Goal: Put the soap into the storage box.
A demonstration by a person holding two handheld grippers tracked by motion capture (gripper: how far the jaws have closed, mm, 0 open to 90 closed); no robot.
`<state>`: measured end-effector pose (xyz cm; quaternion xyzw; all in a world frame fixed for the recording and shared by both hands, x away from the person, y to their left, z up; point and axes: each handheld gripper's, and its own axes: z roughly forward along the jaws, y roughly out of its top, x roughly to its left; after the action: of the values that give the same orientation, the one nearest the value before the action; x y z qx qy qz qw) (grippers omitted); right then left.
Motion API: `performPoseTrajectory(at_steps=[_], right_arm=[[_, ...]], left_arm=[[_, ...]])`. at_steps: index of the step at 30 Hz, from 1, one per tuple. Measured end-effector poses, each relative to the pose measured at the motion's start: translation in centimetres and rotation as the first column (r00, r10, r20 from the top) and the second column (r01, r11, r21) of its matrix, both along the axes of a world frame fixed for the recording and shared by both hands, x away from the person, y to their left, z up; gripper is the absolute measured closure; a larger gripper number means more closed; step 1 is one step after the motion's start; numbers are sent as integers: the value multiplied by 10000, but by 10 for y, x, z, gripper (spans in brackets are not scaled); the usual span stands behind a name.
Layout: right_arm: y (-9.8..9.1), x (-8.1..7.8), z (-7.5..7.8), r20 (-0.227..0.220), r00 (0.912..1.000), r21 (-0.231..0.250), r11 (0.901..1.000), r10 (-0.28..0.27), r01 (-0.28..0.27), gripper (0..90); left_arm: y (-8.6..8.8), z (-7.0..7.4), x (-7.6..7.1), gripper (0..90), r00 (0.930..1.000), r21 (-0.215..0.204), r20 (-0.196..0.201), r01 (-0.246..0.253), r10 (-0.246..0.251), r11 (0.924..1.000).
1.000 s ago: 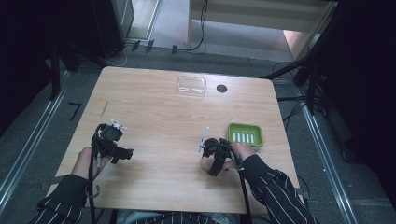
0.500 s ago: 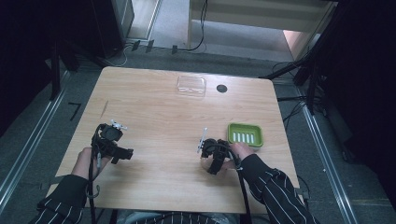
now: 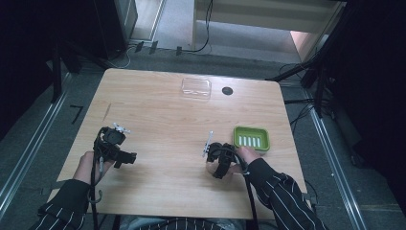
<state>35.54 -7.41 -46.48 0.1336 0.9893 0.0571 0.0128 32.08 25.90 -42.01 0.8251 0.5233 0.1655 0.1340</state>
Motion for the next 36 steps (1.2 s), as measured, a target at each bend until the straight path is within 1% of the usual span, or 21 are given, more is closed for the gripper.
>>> performPoseTrajectory(at_steps=[2,4,9,10,12,13,15,17,18,19,20,23,24,29,32,34,36], right_arm=[[0,0,1,-24,9999,-42,9999,-118,118,332],[-1,0,2,-46,10000,10,10000,-62,62,333],[-2,-1,8,69,10000,101,9999,-24,23,333],[-2,-1,10,132,9999,124,9999,-95,93,333],[-3,-1,12,112,9999,134,9999,-106,105,333],[-4,-1,13,120,9997,94,9998,-199,198,333],[-5,0,14,194,9998,138,9999,-105,103,333],[-7,0,15,196,9997,145,9997,-174,171,333],[-8,1,15,222,9997,119,9999,-86,83,333],[-10,1,17,202,9995,115,9996,-253,251,333],[-11,1,17,323,9993,92,9998,-188,185,333],[-12,2,17,269,9994,93,9997,-231,228,333],[-14,2,18,150,9993,102,9993,-356,355,333],[-17,4,18,252,9993,115,9996,-273,270,333],[-18,3,20,228,9989,96,9992,-399,397,333],[-20,4,22,289,9992,110,9996,-275,272,333],[-20,4,23,331,9991,108,9996,-261,257,333]], left_arm=[[0,0,0,148,10000,0,-7,1,-1,10000],[0,0,0,148,10000,2,-7,2,-2,10000],[0,0,0,148,10000,-16,-11,-8,8,10000],[0,0,0,148,10000,-4,-15,-10,10,10000],[0,0,0,148,10000,13,-10,4,-4,10000],[0,0,0,147,10000,6,-3,3,-3,10000],[0,0,0,148,10000,16,-3,5,-5,10000],[0,0,0,148,10000,15,-15,9,-9,10000],[0,0,0,148,10000,9,-8,-5,5,10000],[0,0,0,148,10000,-1,-19,-7,7,10000],[0,0,0,148,10000,-7,15,-29,29,10000],[0,0,0,147,10000,-13,54,-38,38,10000],[0,0,0,148,10000,-23,60,-35,36,10000],[0,0,0,148,10000,-17,28,-26,26,10000],[0,0,0,148,10000,-16,41,-27,27,10000],[0,0,0,148,10000,-14,30,-25,25,10000],[0,0,0,147,10000,-1,54,-33,33,10000]])
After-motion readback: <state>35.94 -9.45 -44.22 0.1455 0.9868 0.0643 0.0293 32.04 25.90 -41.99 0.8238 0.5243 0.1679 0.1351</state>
